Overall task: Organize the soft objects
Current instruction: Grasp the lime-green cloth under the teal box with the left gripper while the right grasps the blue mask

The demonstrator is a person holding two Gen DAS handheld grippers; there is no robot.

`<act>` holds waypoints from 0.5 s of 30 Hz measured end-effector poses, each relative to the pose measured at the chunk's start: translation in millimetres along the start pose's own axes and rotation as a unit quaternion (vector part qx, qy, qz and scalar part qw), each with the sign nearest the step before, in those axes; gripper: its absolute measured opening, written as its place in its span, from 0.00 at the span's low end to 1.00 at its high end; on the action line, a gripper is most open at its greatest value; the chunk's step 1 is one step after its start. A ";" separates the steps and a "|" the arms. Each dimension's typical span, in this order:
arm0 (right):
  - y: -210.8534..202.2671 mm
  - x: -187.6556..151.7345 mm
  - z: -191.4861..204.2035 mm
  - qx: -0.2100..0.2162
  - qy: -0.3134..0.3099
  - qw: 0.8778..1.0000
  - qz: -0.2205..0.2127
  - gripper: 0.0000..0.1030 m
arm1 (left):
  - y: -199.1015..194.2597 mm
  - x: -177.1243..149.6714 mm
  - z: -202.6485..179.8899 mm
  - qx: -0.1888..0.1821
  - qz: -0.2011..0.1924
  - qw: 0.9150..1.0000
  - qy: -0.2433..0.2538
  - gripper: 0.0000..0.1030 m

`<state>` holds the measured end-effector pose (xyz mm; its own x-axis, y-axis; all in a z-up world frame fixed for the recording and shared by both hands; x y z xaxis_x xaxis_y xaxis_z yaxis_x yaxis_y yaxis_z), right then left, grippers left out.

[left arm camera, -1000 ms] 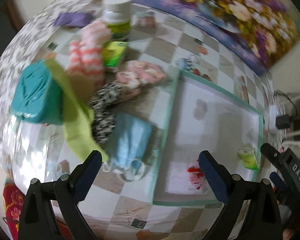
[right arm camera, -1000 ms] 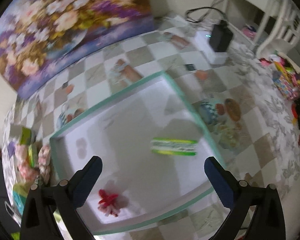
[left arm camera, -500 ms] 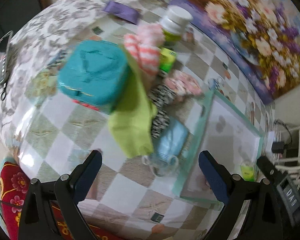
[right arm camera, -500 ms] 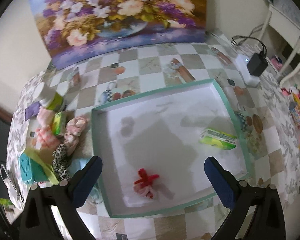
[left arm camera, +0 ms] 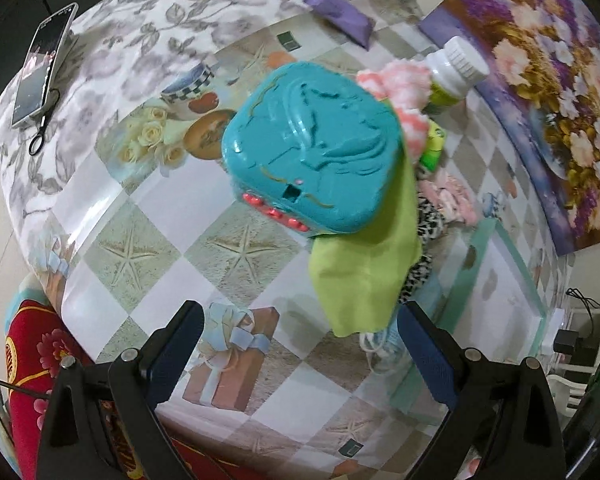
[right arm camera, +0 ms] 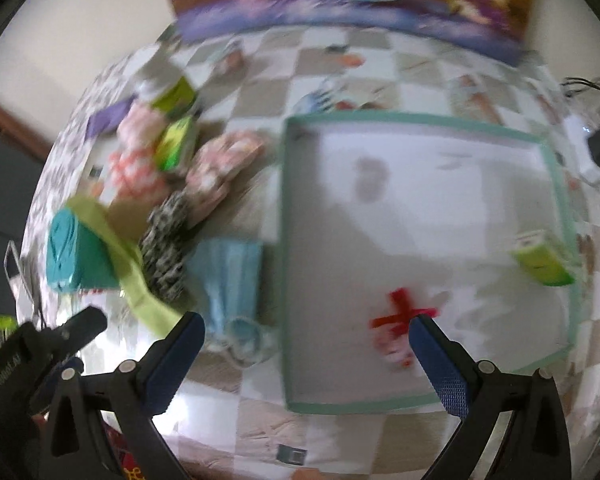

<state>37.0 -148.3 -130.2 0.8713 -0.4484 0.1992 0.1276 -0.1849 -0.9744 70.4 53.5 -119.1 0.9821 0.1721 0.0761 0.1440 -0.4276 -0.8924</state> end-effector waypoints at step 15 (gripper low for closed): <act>25.5 3.5 -2.9 0.018 0.021 1.000 0.013 1.00 | 41.3 6.0 -15.3 -0.004 0.033 0.999 0.016 0.95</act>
<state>42.0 -157.1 -154.0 0.8535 -0.4899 0.1774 0.1233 -0.1410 -0.9823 84.1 23.3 -148.6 0.9929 0.1145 0.0322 0.0801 -0.4437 -0.8926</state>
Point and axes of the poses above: each gripper's, at about its wrist camera, not at the fingertips, and y roughly the way its jaws point, z to its left, x to its top, the point moved 10 cm from there along y, roughly the way its jaws point, and after that the axes turned 13 degrees about -x, right-handed, at the moved point
